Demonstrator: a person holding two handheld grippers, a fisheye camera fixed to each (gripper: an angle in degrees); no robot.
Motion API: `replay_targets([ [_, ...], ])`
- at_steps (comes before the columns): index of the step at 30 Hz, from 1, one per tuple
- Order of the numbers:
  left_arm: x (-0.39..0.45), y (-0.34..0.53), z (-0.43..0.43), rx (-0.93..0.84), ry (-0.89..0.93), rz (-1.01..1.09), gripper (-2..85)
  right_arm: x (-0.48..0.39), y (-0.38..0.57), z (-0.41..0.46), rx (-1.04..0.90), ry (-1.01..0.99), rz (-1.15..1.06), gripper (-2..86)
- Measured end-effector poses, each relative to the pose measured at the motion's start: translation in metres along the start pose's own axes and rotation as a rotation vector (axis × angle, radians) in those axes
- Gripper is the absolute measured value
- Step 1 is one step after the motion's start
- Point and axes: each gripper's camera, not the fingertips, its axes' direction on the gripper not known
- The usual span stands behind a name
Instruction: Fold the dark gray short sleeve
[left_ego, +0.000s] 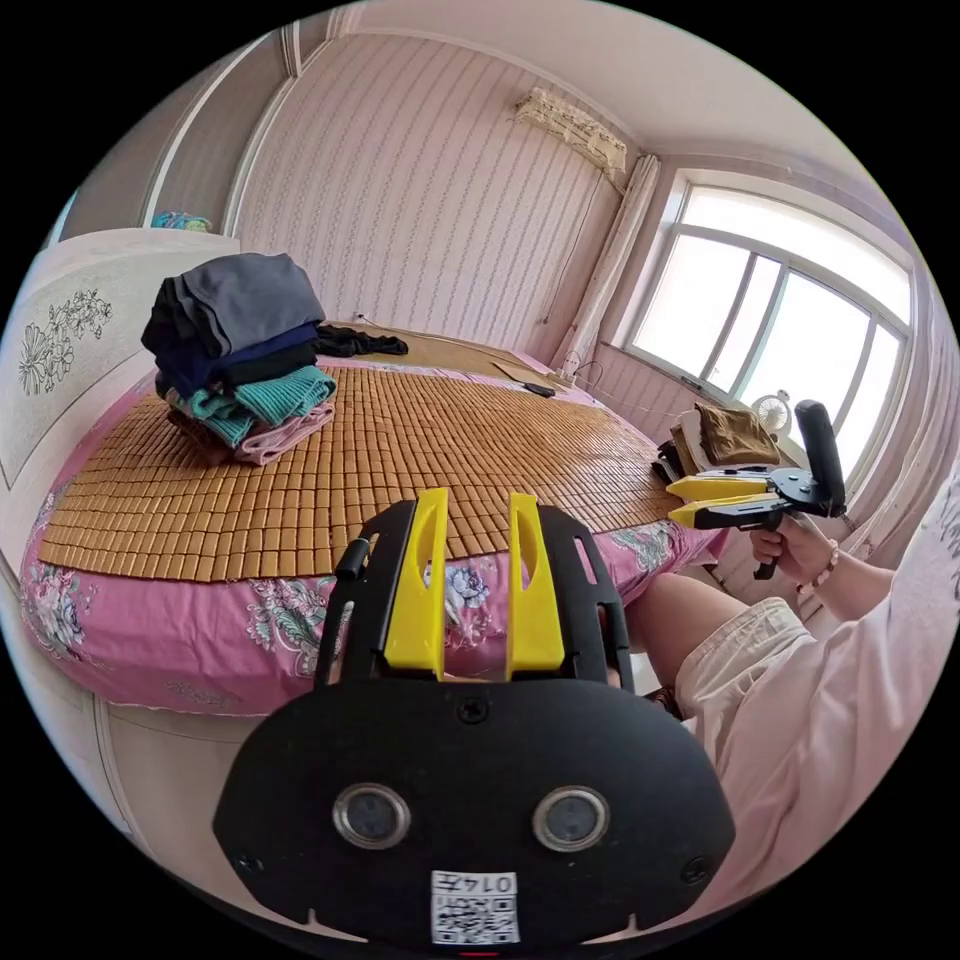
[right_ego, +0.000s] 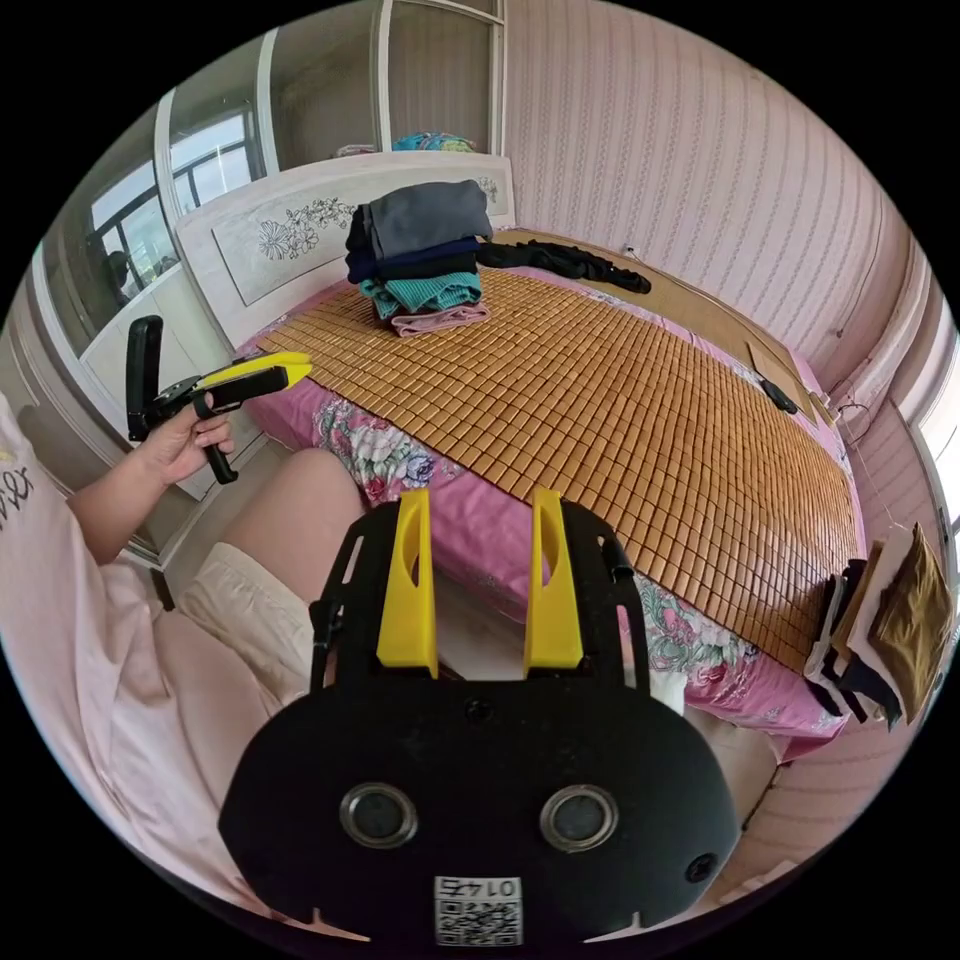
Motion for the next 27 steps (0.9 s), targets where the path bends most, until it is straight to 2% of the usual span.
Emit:
replay_targets([
  [15,-0.113,0.017,-0.046,0.007,-0.196,-0.209,9.7,-0.064,-0.088,0.149,-0.105,-0.105,-0.208,13.8],
  [22,-0.138,0.006,-0.044,0.006,-0.326,-0.153,9.5,-0.082,-0.145,0.226,-0.099,-0.196,-0.314,14.1],
  [27,-0.158,-0.044,-0.036,0.084,-0.376,-0.064,10.0,-0.087,-0.222,0.262,-0.018,-0.198,-0.423,14.2],
])
